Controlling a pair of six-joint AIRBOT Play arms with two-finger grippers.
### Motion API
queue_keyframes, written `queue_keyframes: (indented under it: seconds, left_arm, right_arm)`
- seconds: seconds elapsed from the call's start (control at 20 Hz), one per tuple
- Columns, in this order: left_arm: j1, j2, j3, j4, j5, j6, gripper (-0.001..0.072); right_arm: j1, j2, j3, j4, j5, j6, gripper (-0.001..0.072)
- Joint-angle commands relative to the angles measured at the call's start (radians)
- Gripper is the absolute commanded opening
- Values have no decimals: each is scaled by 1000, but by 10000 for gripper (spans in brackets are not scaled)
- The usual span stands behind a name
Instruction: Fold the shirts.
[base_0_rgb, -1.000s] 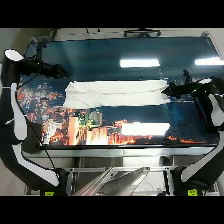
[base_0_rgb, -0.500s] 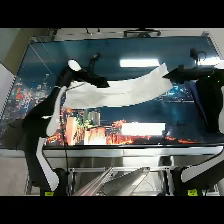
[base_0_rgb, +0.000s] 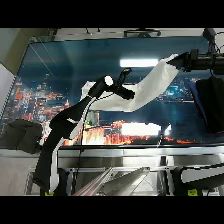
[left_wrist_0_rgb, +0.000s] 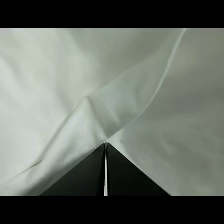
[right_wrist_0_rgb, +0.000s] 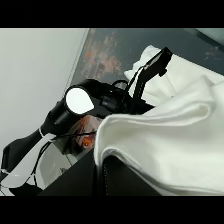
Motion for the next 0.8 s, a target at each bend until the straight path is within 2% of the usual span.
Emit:
queue_keyframes:
  seconds: [0.0, 0.15, 0.25, 0.35, 0.55, 0.7, 0.75]
  left_arm:
    - [27, 91, 3, -72, -53, -14, 20]
    - [133, 269, 18, -152, -280, -13, 19]
    - [237, 407, 18, -150, -416, -14, 18]
    - [361, 534, 18, -151, -479, -14, 19]
    - [607, 751, -72, -193, -420, -11, 20]
    - [748, 856, -189, -302, -370, 54, 20]
    - [781, 883, -229, -341, -348, 82, 20]
  right_arm:
    - [11, 12, 1, 18, -4, 24, 13]
    - [103, 11, 1, 22, -85, 38, 14]
    - [233, 6, 1, 21, -214, 29, 14]
    - [398, -17, 1, 19, -397, -8, 14]
    - [754, -146, 1, 22, -874, -171, 14]
    - [1000, -314, 2, 61, -1351, -189, 14]
    - [1055, -364, 8, 105, -1463, -188, 16]
